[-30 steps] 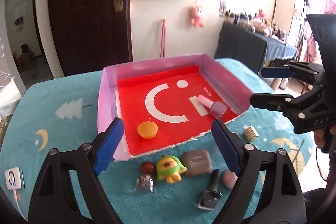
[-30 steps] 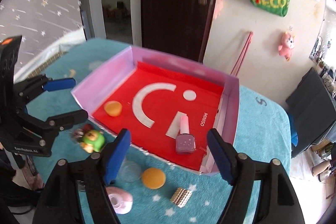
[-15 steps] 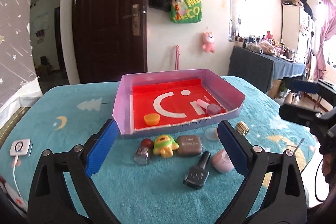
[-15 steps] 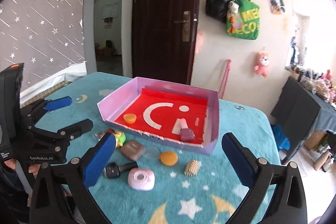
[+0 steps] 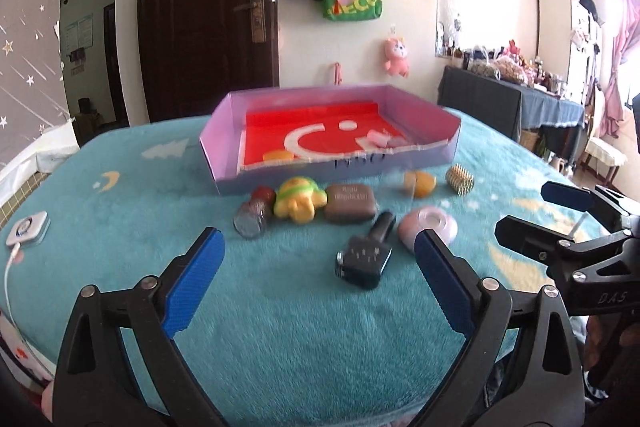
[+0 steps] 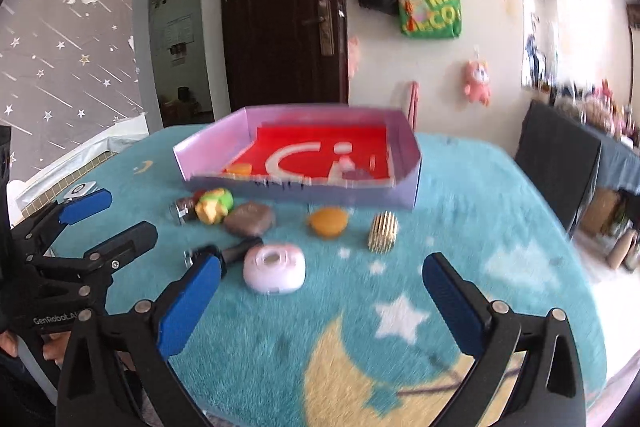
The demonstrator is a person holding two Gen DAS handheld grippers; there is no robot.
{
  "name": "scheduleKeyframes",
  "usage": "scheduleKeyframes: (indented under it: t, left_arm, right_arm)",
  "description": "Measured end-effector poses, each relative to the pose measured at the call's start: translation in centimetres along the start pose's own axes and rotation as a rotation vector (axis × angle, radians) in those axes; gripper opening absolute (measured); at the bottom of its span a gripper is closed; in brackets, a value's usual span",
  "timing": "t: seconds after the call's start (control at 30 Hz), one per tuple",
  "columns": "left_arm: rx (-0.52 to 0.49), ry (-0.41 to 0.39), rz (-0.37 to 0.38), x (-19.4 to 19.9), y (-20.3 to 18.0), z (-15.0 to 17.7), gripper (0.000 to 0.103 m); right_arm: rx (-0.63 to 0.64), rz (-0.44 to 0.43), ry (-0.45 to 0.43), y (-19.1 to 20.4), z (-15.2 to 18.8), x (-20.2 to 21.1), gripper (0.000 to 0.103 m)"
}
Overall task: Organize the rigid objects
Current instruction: 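Lift both tools out of the box and back over the remaining items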
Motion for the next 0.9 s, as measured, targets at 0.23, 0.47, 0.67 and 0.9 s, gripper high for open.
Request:
scheduleKeyframes:
  t: [0.23, 0.47, 0.67, 0.9]
  left_arm:
    - [0.025, 0.033, -0.021, -1.1, 0.4, 2.3, 0.097]
    - [0.04, 0.057, -0.033, -2.1, 0.8, 3.5, 0.097]
    - [0.045, 0.062, -0.03, -2.3, 0.8, 4.0, 0.097]
    - [0.044, 0.065, -0.034, -2.2, 1.0, 4.1, 0.097]
  right_arm:
    - [-0.061, 0.042, 0.025, -0.5, 3.5, -1.8, 0.103]
    - [-0.068, 0.075, 0.056, -0.9, 5.2, -2.8, 0.103]
    - [-0.047, 0.09, 0.055, -0.7, 5.5, -2.8, 0.103]
    - [-0.053, 0.091, 0.05, -0.8, 5.5, -2.6, 0.103]
Point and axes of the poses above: each gripper's, at about its wrist camera, not at the fingertips, and x roughly against the way its jaws point, y to its left, z to its underside, the point moved 3 cm from there along -x, roughly the way its jaws point, and after that the axes turned 4 degrees about -z, right-handed, at the moved point
